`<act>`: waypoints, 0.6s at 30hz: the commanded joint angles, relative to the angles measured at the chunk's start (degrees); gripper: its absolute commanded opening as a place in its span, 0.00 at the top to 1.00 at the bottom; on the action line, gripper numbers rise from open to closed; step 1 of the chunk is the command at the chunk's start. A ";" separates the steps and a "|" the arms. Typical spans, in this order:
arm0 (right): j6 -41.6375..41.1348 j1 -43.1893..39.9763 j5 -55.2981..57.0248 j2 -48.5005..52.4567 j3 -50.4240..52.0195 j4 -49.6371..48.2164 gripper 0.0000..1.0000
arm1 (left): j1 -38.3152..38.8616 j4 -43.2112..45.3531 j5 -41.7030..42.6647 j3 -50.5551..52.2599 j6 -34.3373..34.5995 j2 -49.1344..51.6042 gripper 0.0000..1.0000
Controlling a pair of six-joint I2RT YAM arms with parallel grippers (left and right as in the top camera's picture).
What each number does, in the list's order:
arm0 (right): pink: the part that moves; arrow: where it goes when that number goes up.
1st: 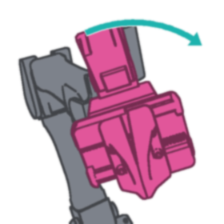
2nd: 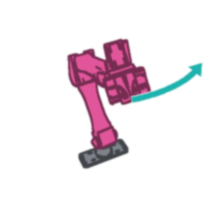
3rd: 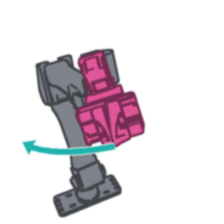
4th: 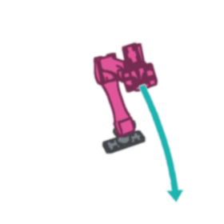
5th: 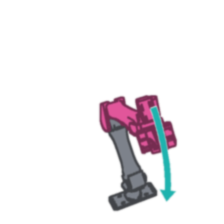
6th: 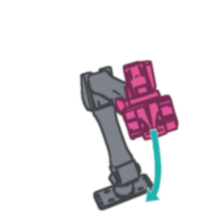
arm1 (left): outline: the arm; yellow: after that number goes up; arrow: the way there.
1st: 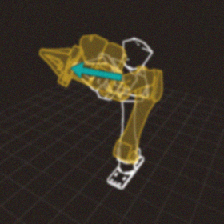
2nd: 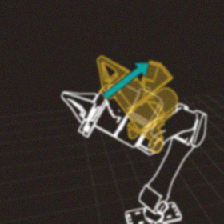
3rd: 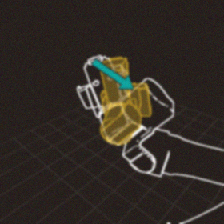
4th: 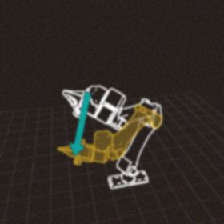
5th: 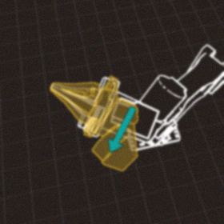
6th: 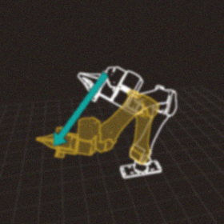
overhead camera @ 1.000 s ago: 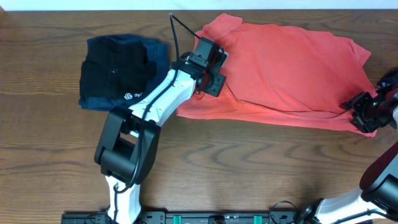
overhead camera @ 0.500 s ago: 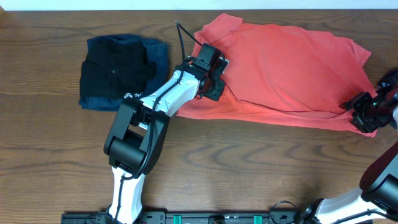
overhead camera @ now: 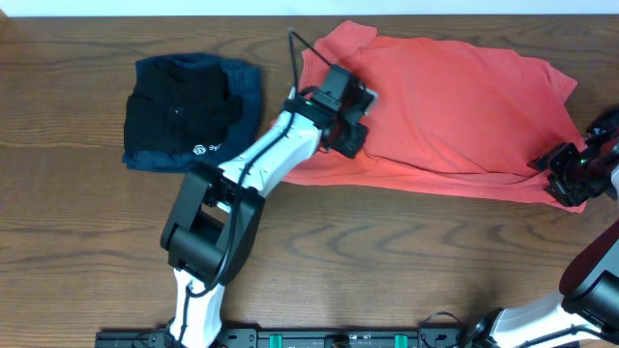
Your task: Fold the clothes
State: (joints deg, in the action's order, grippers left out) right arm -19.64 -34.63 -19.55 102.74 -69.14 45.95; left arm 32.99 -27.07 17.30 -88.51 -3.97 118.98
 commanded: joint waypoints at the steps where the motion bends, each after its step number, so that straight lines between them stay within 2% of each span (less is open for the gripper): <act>1: 0.81 0.22 -0.35 0.52 0.37 -0.09 0.39 | 2.34 -1.20 -7.26 -1.09 -2.62 -1.22 0.94; 2: 0.81 0.22 -0.35 0.52 0.37 -0.07 0.39 | 2.73 -2.05 -10.84 -1.09 -2.60 -1.22 0.92; 3: 0.83 0.22 -0.35 0.52 0.37 -0.07 0.39 | 2.78 -2.78 -12.92 -1.09 -2.58 -1.22 0.85; 4: 0.81 0.22 -0.35 0.52 0.37 -0.07 0.39 | 2.75 -3.48 -13.86 -1.09 -2.56 -1.20 0.78; 6: 0.81 0.22 -0.37 0.52 0.37 -0.09 0.39 | 1.68 -4.00 -13.92 -1.07 -0.74 -1.16 0.70; 8: 0.81 0.22 -0.37 0.52 0.37 -0.09 0.39 | -0.17 -3.34 -12.28 -1.07 1.75 -1.16 0.58; 11: 0.81 0.35 -0.37 0.52 0.37 -0.02 0.39 | -4.31 -0.96 -3.85 -1.07 1.90 -1.16 0.38; 14: 0.81 0.76 -0.37 0.52 0.37 0.02 0.39 | -7.32 1.05 4.46 -1.07 1.90 -0.79 0.36; 18: 0.81 1.75 -0.35 0.52 0.37 0.13 0.39 | -8.28 1.57 6.93 -1.07 1.88 0.66 0.37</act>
State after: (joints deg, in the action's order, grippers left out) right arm -19.64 -34.11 -19.55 102.74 -69.14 46.02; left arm 24.01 -25.47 18.68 -88.68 -2.74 119.00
